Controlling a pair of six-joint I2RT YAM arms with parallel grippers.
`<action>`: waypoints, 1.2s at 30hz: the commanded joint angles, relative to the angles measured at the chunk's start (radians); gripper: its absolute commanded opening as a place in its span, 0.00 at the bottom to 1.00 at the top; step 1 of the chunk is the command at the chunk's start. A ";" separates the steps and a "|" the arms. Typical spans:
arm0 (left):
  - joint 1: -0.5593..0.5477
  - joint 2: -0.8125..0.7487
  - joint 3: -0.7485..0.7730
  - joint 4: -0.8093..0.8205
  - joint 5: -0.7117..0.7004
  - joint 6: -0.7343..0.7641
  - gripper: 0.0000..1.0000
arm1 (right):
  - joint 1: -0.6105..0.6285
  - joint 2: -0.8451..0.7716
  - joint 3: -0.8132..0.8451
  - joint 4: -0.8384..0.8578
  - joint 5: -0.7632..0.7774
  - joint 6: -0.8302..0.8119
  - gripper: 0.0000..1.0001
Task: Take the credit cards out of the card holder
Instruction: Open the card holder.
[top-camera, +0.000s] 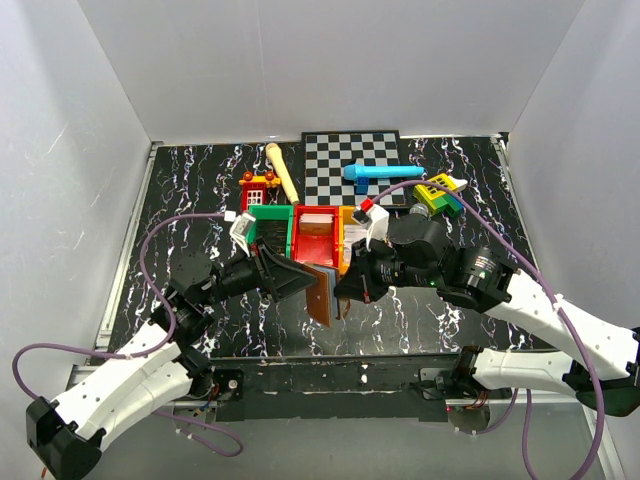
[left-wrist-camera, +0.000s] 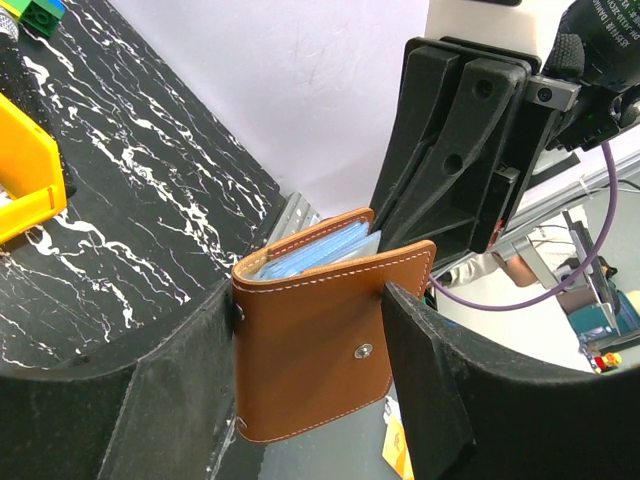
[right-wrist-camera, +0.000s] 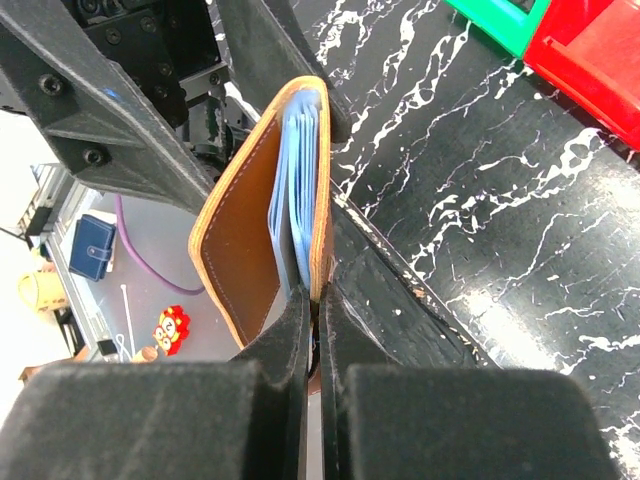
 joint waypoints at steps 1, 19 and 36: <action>-0.007 -0.025 0.003 -0.040 -0.034 0.030 0.59 | -0.001 0.000 0.011 0.101 -0.030 0.012 0.01; -0.072 0.018 0.064 -0.178 -0.123 0.058 0.55 | -0.001 -0.053 0.008 0.001 0.087 0.030 0.01; -0.176 0.049 0.101 -0.182 -0.186 0.076 0.55 | -0.001 -0.018 0.028 -0.060 0.185 0.036 0.01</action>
